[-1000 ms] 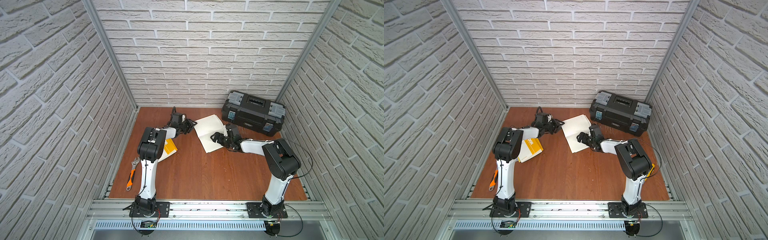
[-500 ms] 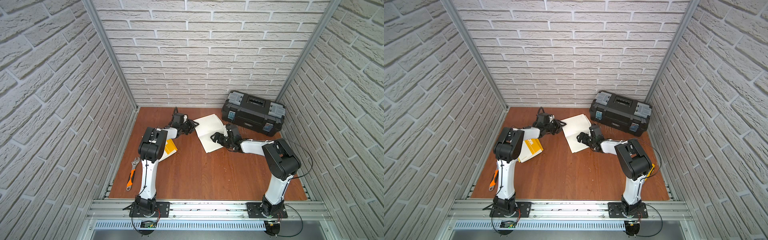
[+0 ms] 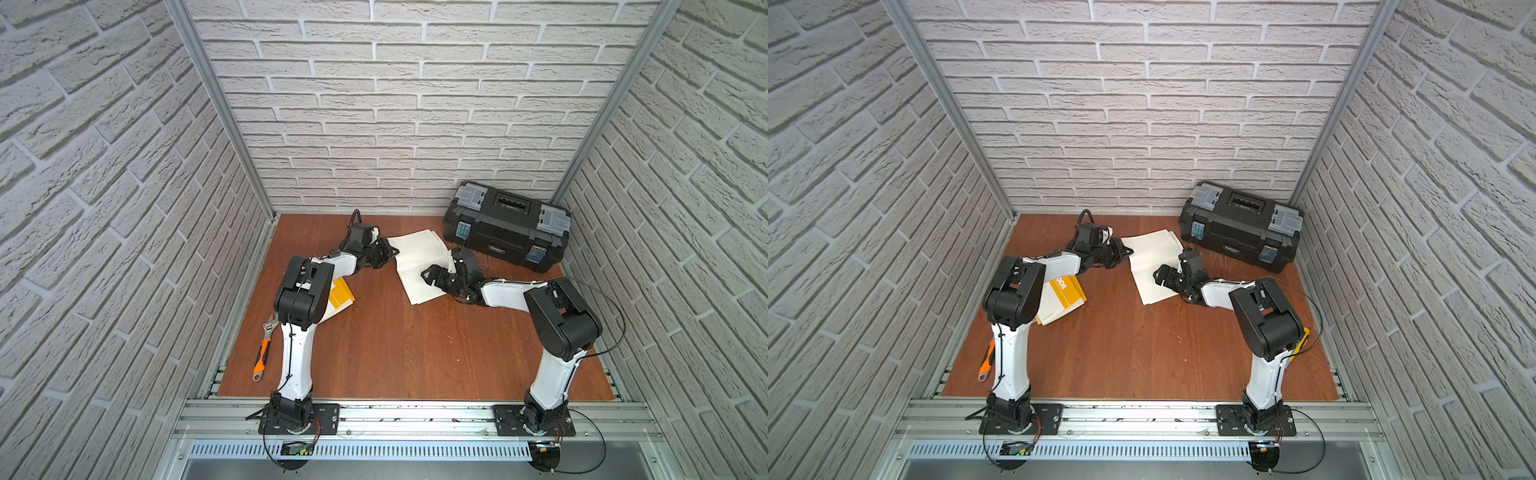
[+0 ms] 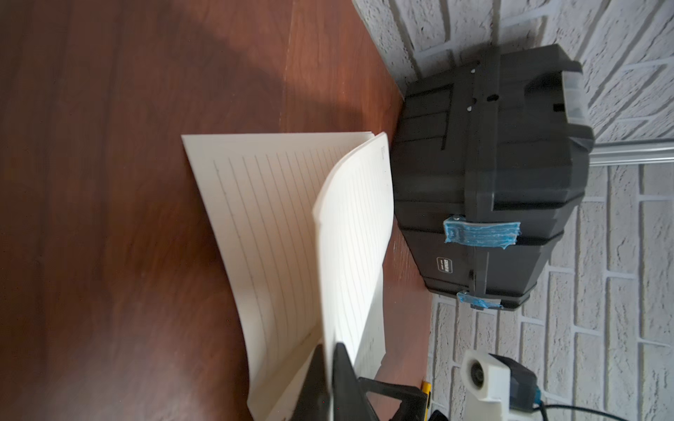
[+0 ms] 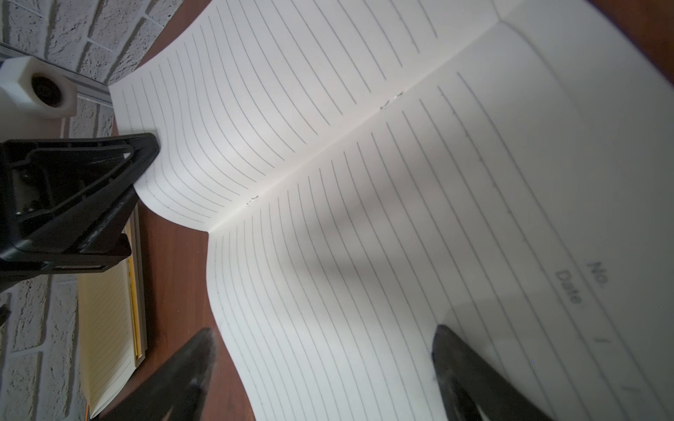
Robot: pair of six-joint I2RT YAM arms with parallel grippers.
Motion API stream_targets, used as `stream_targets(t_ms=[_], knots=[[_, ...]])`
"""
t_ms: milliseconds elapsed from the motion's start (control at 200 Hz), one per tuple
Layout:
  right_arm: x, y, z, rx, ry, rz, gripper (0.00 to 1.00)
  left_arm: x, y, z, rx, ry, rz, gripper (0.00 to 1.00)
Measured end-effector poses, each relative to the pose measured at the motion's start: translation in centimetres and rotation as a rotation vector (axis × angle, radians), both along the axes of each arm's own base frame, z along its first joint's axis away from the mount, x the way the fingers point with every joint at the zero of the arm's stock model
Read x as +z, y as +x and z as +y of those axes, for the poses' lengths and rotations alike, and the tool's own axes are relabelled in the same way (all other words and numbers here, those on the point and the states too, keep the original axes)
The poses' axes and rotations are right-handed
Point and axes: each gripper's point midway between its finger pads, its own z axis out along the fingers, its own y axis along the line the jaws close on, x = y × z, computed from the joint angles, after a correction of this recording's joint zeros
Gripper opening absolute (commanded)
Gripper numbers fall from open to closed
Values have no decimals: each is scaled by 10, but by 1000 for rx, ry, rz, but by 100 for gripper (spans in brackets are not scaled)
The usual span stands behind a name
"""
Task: Close the notebook
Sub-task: Close the notebook at the center of the board.
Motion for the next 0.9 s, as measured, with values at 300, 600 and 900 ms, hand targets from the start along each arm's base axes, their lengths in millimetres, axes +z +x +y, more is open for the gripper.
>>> stream_targets(t_ms=[300,600,900], knots=[[2,-7,0,15,8,1,92,14,-25,-17,-113,142,-122,0],[40,-27,-7,59,-21,1,93,18,-63,-33,-211,270,-241,0],[135,-36,-32,34,-43,-175,93,42,-91,-29,-202,397,-385,0]])
